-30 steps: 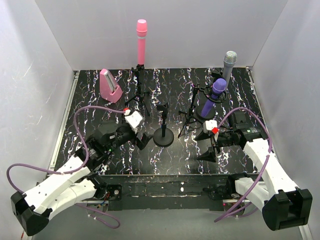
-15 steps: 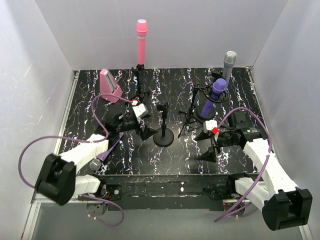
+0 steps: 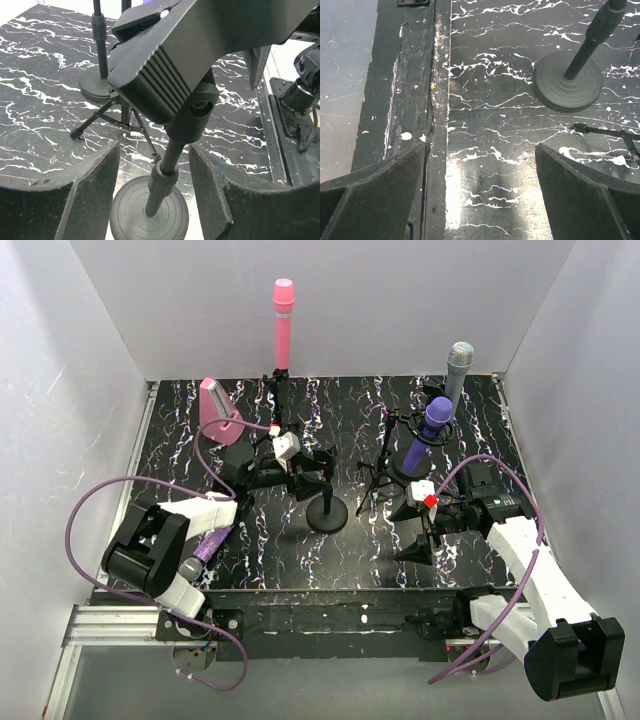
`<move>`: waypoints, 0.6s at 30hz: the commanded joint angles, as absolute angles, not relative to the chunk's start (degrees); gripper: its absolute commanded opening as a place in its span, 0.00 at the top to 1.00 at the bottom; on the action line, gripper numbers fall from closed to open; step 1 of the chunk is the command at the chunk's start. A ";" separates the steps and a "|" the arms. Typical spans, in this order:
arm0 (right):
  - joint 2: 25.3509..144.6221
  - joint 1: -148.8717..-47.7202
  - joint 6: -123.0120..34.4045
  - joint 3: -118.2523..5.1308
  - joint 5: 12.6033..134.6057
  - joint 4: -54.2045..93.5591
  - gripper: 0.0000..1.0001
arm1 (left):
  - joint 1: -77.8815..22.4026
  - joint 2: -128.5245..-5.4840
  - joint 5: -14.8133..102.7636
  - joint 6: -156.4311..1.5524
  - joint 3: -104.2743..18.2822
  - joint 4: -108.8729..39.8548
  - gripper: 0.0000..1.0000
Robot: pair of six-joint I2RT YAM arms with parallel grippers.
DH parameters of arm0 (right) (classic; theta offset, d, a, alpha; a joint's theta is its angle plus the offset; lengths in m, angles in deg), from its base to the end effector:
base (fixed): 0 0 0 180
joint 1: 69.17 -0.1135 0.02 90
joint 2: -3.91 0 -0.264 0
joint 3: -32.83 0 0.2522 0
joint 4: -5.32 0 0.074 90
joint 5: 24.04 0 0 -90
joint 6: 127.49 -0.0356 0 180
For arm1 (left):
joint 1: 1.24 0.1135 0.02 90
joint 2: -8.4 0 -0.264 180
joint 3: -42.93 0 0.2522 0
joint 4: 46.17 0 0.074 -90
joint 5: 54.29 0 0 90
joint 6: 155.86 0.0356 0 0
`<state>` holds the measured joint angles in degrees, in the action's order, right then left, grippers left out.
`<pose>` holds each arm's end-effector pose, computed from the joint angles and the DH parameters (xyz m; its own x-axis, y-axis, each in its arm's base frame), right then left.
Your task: Attach the microphones to the stand
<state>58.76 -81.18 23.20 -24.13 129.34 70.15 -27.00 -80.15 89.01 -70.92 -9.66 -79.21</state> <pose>0.1511 0.0647 0.2587 0.0052 -0.3983 -0.9172 -0.9999 0.0115 -0.0107 0.2691 -0.1616 0.2245 -0.1322 0.0053 -0.9912 0.9730 0.1914 -0.1288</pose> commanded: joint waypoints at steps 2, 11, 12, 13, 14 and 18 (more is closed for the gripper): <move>59.36 -80.95 24.12 -24.26 130.56 70.85 0.02 | -27.78 -82.38 91.35 -76.05 -10.46 -88.64 0.46; 59.37 -80.95 23.77 -24.17 129.95 70.50 0.02 | -28.31 -78.20 86.97 -78.01 -7.05 -92.10 1.00; 59.45 -80.86 23.68 -24.17 129.86 70.50 0.02 | -28.57 -75.56 83.13 -75.81 -5.91 -89.47 1.00; 59.45 -80.86 23.77 -24.17 129.86 70.50 0.02 | -29.10 -72.05 79.35 -73.01 -5.37 -85.36 1.00; 59.45 -80.86 23.77 -24.17 129.86 70.50 0.02 | -29.71 -68.89 75.91 -69.59 -5.11 -80.97 1.00; 59.54 -80.86 23.68 -24.26 129.77 70.41 0.02 | -37.17 -56.75 52.39 -58.23 -5.19 -63.64 1.00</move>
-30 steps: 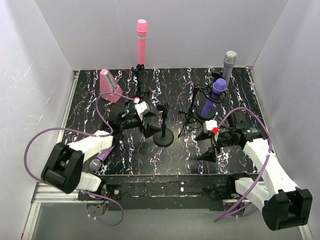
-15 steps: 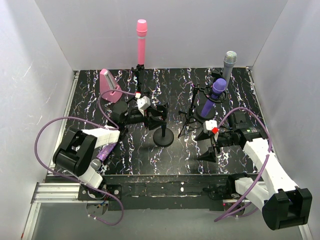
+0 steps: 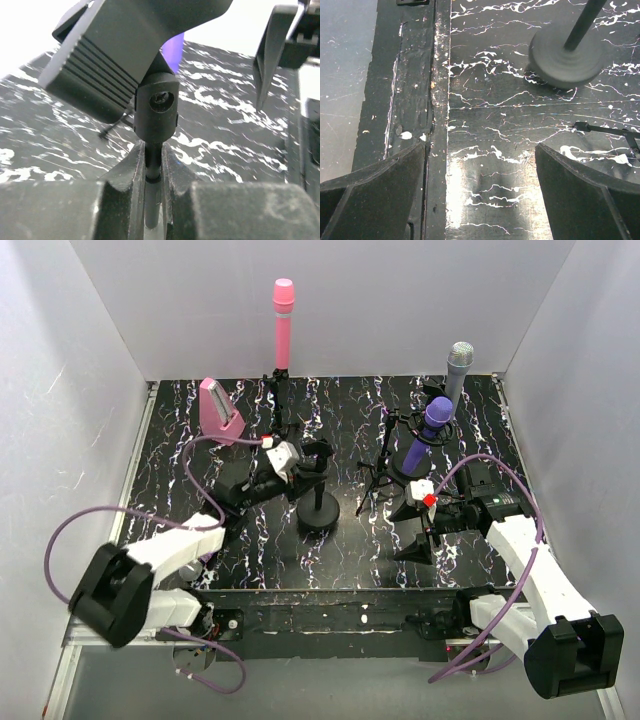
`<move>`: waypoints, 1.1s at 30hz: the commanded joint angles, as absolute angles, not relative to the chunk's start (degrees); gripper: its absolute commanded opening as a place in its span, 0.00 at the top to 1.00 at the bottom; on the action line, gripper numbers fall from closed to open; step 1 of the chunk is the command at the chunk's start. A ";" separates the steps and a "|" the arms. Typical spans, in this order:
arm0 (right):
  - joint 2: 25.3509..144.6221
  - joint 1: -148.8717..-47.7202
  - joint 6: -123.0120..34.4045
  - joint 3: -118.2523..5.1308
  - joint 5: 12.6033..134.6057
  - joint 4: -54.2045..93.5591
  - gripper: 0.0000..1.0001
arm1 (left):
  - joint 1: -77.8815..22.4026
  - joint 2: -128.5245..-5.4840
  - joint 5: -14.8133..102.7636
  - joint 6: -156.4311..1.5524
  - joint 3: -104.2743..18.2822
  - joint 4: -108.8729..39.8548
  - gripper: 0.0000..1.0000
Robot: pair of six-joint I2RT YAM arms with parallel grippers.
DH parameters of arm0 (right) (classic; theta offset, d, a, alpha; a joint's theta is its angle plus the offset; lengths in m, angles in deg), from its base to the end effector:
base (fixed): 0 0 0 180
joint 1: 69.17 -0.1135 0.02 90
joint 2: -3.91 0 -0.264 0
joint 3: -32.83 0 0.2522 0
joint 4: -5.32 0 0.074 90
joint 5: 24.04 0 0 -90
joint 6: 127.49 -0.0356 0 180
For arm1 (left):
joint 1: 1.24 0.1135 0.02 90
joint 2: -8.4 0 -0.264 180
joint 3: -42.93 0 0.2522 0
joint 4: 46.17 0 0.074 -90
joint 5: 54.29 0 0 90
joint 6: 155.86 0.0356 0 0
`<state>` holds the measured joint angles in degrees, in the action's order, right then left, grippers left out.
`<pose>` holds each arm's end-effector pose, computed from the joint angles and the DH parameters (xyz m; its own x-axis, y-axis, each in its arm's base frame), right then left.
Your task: Attach the microphones to the stand
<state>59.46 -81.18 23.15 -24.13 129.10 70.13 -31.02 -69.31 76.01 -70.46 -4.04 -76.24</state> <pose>0.1529 0.0650 0.2569 -0.0063 -0.4039 -0.9148 -0.9999 0.0138 0.0009 0.2331 -0.1599 0.2414 -0.0855 -0.0215 -0.9961 0.9363 0.3401 -0.0877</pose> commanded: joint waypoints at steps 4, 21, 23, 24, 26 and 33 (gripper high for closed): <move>59.54 -80.86 23.77 -24.17 129.77 70.41 0.02 | -42.36 -53.04 32.69 -62.05 -5.54 -58.51 1.00; 59.72 -80.59 23.33 -23.91 129.42 70.06 0.02 | -53.45 -64.99 14.70 -62.34 -0.01 -78.81 1.00; 59.80 -80.68 23.42 -23.91 129.42 70.06 0.02 | -53.45 -65.16 15.84 -62.78 1.22 -79.16 1.00; 59.89 -80.51 23.42 -23.91 129.25 70.15 0.02 | -53.45 -65.08 16.02 -63.22 1.66 -78.90 0.97; 59.89 -80.60 23.42 -23.91 129.33 70.06 0.02 | -53.53 -63.85 16.29 -64.88 2.10 -76.45 0.72; 59.72 -80.51 23.68 -23.91 129.24 70.32 0.02 | -53.36 -48.41 21.64 -68.15 3.16 -55.20 0.15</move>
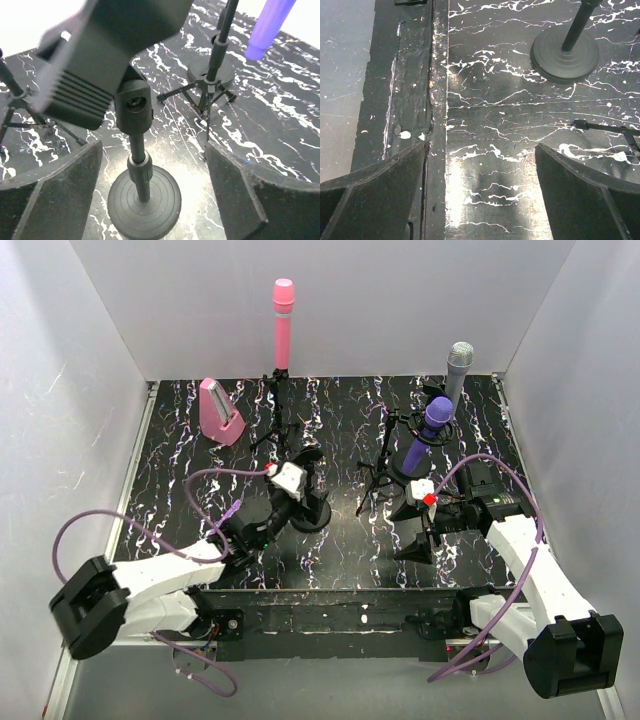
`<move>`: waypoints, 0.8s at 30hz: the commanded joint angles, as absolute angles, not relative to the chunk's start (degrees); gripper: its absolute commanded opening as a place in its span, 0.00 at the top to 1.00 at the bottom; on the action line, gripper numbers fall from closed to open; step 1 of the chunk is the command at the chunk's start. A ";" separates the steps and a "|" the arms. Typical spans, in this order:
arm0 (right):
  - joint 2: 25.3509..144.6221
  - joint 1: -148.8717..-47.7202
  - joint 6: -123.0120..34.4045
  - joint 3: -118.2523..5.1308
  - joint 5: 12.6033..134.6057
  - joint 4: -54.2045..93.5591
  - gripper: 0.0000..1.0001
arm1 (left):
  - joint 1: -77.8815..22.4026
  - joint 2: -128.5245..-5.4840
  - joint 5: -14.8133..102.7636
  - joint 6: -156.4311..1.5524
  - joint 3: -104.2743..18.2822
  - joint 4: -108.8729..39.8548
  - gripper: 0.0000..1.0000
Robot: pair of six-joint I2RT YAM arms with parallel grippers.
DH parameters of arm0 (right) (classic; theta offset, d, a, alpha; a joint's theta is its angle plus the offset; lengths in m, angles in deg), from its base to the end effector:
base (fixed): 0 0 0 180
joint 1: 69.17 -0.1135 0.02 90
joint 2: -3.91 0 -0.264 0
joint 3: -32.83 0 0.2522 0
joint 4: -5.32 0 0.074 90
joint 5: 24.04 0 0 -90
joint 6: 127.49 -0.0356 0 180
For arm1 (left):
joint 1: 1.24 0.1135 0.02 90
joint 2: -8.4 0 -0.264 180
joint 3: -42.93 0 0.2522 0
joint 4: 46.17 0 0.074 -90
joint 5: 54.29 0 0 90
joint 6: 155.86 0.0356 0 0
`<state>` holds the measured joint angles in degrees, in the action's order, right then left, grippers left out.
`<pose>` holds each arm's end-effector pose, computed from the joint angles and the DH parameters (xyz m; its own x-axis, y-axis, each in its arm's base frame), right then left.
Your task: Attach the microphones to the stand
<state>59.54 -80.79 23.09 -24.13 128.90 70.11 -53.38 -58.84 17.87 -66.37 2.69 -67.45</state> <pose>0.1537 0.0640 0.2566 -0.0111 -0.4068 -0.9134 -0.9997 0.0226 0.0021 0.1620 -0.1906 0.2317 -0.0662 0.0713 -0.9953 0.5639 0.8256 0.0217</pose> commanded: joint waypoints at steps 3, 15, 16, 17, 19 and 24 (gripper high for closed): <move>59.54 -80.51 23.95 -23.91 129.33 70.50 0.02 | -53.36 -37.16 23.49 -66.13 3.07 -41.15 0.02; 59.01 -80.42 24.30 -23.99 129.68 70.85 0.02 | -51.61 -25.00 8.56 -52.87 -2.99 -17.91 0.02; 59.10 -80.42 24.21 -24.08 129.60 70.94 0.02 | -50.91 -25.17 7.95 -51.55 -2.91 -16.95 0.02; 59.10 -80.42 24.38 -24.08 129.77 70.94 0.02 | -50.12 -25.43 6.81 -49.97 -2.47 -16.59 0.02; 59.01 -80.51 24.30 -24.17 129.95 71.03 0.02 | -47.22 -27.10 5.92 -48.02 -1.24 -16.59 0.02; 58.75 -80.51 24.47 -24.17 130.04 71.20 0.02 | -23.88 -37.36 22.66 -52.48 -3.51 -16.15 0.02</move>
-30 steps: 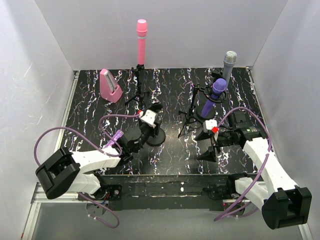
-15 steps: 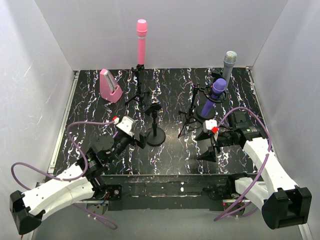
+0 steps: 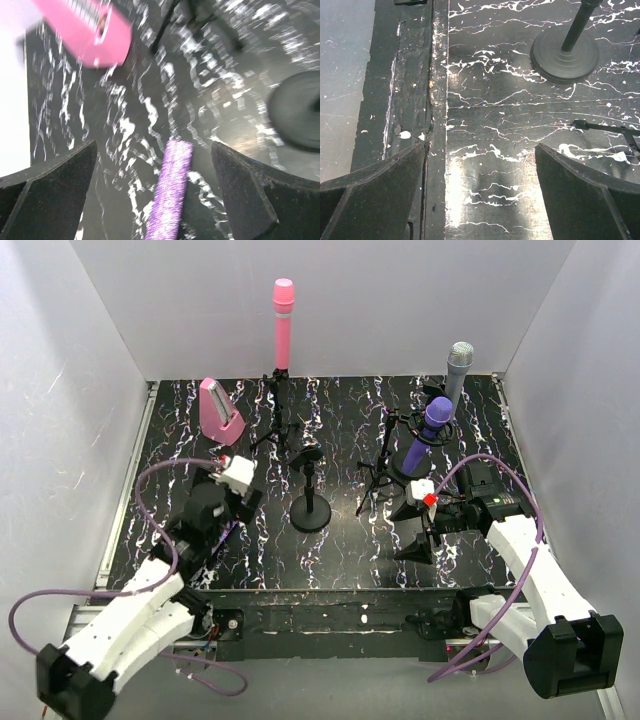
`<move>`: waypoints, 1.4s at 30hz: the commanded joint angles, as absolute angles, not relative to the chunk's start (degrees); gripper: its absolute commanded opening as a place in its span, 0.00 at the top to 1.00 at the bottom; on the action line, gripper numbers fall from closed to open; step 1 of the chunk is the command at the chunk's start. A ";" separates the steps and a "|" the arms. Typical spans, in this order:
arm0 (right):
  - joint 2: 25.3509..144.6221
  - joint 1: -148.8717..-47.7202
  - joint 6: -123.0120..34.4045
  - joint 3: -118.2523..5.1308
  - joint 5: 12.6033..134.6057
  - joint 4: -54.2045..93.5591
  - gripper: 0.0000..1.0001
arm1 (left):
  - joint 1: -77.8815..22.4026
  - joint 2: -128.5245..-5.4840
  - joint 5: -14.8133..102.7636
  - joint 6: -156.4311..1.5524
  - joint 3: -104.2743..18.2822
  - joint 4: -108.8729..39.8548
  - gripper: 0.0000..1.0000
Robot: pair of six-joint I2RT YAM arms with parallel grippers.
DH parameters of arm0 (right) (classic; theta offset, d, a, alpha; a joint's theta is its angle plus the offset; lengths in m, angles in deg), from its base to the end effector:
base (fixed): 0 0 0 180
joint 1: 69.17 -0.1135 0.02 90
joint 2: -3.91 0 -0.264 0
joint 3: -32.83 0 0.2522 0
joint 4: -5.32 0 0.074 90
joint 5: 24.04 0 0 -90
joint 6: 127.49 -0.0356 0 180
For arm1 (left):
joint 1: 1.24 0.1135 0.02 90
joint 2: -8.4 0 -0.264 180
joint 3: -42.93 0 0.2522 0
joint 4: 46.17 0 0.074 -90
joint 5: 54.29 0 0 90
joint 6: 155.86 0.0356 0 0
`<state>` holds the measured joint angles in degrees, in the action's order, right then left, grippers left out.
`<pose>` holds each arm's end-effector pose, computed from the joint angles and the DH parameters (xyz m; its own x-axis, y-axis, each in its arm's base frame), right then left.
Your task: Attach the microphones to the stand
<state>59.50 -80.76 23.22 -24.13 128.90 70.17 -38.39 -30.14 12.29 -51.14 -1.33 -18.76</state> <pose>0.1535 0.0638 0.2566 -0.0094 -0.4069 -0.9134 -0.9998 0.0222 0.0004 0.1389 -0.0875 0.2637 -0.2189 0.4584 -0.8614 0.3261 0.8664 0.3782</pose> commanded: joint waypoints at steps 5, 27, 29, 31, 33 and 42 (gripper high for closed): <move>58.05 -80.33 24.65 -24.17 130.21 71.29 0.02 | -16.27 -55.28 30.44 -58.20 -16.76 -6.25 0.02; 59.01 -80.24 26.58 -24.78 130.83 73.40 0.02 | -19.43 -89.06 28.85 -55.66 -27.42 6.88 0.42; 59.10 -80.33 26.58 -24.78 130.74 73.49 0.02 | -19.43 -90.29 29.21 -55.75 -27.78 6.97 0.56; 59.01 -80.24 26.67 -24.87 130.83 73.49 0.02 | -19.43 -90.56 29.38 -55.93 -28.04 7.23 0.77; 58.84 -80.24 26.50 -24.96 130.74 73.57 0.02 | -19.43 -88.73 28.95 -56.80 -28.22 7.50 0.96; 56.55 -80.33 33.59 -35.91 128.99 90.13 0.02 | -19.35 -58.88 37.62 -64.80 -33.13 8.81 1.00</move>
